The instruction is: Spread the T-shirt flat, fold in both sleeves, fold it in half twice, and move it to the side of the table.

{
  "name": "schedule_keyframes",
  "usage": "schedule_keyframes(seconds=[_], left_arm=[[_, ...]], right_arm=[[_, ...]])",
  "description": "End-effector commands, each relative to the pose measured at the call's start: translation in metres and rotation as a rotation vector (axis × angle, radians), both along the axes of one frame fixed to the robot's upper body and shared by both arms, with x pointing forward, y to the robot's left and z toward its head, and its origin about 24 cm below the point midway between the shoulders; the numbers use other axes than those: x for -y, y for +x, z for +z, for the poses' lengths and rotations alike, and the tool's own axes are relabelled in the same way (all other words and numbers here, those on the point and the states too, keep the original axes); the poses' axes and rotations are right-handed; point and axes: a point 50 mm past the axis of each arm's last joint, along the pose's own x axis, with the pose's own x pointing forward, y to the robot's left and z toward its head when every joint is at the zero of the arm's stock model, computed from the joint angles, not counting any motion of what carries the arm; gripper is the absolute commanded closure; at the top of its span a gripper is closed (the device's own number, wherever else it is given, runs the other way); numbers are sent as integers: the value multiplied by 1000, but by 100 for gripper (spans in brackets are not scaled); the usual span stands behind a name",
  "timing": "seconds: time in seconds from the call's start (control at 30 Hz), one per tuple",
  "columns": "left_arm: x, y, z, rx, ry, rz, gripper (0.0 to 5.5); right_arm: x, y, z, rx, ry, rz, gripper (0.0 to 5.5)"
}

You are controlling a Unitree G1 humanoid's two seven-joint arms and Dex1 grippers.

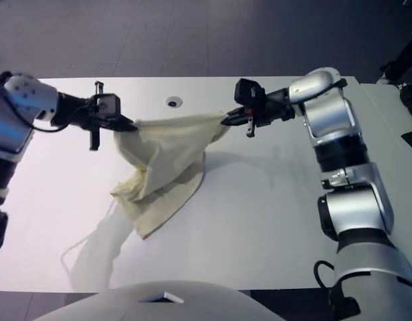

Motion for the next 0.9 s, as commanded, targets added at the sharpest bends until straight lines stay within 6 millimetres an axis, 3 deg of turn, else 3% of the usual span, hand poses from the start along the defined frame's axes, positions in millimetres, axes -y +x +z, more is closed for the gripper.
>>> schedule_keyframes(seconds=[0.03,0.13,0.3,0.5,0.63,0.77,0.9], left_arm=[[6,59,33,254,57,192,550],[12,77,48,464,122,304,550],[20,88,78,735,165,425,550],[21,87,129,1158,190,554,550],[20,83,150,1310,173,588,550],[17,84,144,1332,195,585,550],[15,90,100,1156,229,504,550]], right_arm=[[-10,39,39,180,23,-159,549],[-14,57,49,339,-22,-343,549],[-17,71,78,649,-56,-590,549],[-11,70,132,1163,-159,-795,549],[-7,66,150,1322,-168,-850,549],[-2,64,151,1393,-181,-875,549],[-4,69,125,1299,-166,-797,549]])
